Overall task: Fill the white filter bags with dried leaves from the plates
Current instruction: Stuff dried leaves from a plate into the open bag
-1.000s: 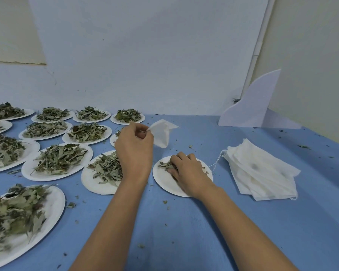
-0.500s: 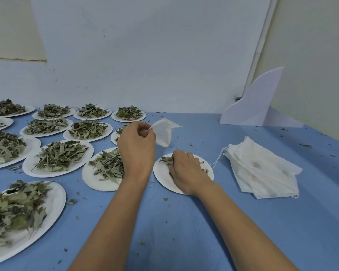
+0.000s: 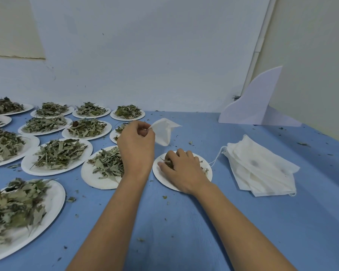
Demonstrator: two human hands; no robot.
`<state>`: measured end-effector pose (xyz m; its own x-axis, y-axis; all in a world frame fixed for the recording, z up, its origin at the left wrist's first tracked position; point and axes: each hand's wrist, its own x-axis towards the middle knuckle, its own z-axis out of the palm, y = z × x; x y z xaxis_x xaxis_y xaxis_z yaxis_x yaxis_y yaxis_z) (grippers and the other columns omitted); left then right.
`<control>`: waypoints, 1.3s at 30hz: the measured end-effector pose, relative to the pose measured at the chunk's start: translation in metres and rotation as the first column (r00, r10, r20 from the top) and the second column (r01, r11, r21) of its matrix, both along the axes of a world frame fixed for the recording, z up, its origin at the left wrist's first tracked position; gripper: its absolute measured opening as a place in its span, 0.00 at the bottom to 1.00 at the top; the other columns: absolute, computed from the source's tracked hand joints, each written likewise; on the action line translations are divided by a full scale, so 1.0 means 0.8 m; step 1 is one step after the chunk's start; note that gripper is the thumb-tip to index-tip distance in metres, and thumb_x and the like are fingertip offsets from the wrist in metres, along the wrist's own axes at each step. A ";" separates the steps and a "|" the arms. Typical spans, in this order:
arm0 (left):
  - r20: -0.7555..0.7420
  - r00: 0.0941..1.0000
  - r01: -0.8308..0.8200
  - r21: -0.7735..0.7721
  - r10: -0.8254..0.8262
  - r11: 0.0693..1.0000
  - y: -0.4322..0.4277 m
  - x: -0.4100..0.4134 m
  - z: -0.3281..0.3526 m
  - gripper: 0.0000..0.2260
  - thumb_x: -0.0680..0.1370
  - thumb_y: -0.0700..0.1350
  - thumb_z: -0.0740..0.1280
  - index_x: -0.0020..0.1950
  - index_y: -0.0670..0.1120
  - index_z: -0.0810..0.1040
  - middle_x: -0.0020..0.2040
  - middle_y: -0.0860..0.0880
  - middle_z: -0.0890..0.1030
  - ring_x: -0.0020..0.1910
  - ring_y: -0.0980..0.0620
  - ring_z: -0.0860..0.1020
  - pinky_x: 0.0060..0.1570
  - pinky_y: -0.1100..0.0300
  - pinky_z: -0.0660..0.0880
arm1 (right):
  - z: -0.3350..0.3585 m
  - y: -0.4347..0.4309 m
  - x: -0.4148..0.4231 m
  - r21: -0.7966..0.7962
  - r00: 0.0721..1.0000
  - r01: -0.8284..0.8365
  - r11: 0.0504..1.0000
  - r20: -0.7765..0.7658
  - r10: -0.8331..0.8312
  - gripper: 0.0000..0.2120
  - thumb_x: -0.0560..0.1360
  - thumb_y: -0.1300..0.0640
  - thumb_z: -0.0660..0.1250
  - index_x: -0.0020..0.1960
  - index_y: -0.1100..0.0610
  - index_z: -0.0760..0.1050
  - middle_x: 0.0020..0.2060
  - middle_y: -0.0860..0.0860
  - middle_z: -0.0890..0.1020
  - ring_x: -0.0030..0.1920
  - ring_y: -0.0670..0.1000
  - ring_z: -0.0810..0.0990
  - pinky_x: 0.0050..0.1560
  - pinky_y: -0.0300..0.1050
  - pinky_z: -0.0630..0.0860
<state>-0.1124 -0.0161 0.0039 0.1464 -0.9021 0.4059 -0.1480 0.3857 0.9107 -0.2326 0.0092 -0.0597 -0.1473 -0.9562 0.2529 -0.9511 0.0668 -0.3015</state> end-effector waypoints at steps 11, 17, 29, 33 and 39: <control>0.031 1.000 -0.004 -0.024 0.004 1.000 -0.003 -0.002 -0.005 0.03 0.74 0.39 0.67 0.43 0.47 0.77 0.36 0.48 0.79 0.38 0.46 0.80 0.41 0.51 0.78 | 0.004 -0.009 0.003 0.034 1.000 0.016 0.999 -0.026 -0.015 0.17 0.82 0.59 0.50 0.70 0.56 0.59 0.59 0.55 0.72 0.57 0.58 0.68 0.55 0.52 0.63; 0.046 0.999 -0.003 -0.035 0.005 0.999 -0.002 -0.003 -0.006 0.04 0.74 0.39 0.67 0.43 0.48 0.77 0.35 0.48 0.79 0.37 0.47 0.80 0.39 0.53 0.78 | 0.007 -0.019 0.006 0.060 1.000 0.023 0.998 -0.005 -0.023 0.19 0.76 0.67 0.55 0.67 0.60 0.63 0.61 0.57 0.69 0.59 0.57 0.68 0.58 0.48 0.65; 0.044 0.999 -0.002 -0.023 0.003 1.000 -0.006 0.000 -0.009 0.04 0.74 0.38 0.66 0.44 0.47 0.77 0.38 0.47 0.80 0.38 0.46 0.80 0.42 0.51 0.78 | 0.009 -0.014 0.006 0.067 0.999 0.039 0.997 -0.014 -0.038 0.18 0.81 0.57 0.52 0.69 0.61 0.64 0.77 0.56 0.45 0.74 0.57 0.55 0.68 0.48 0.57; 0.043 0.999 -0.009 -0.003 0.009 1.000 -0.008 0.000 -0.008 0.03 0.74 0.39 0.67 0.44 0.47 0.77 0.38 0.48 0.80 0.38 0.47 0.80 0.40 0.54 0.77 | 0.012 -0.012 0.007 0.030 0.997 0.060 0.998 -0.048 -0.058 0.25 0.80 0.47 0.52 0.75 0.53 0.58 0.78 0.53 0.51 0.76 0.55 0.52 0.74 0.53 0.47; 0.039 0.999 -0.007 -0.002 0.007 1.000 -0.006 0.002 -0.007 0.04 0.75 0.40 0.67 0.43 0.48 0.76 0.37 0.49 0.79 0.38 0.46 0.81 0.41 0.52 0.78 | 0.025 0.005 -0.006 -0.017 0.996 0.077 0.997 -0.036 -0.077 0.33 0.73 0.37 0.61 0.75 0.43 0.56 0.78 0.53 0.49 0.73 0.56 0.62 0.71 0.55 0.59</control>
<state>-0.1111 -0.0207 -0.0018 0.1370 -0.9002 0.4133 -0.1861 0.3864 0.9034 -0.2373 0.0129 -0.0397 -0.2110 -0.9383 0.2739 -0.9537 0.1361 -0.2683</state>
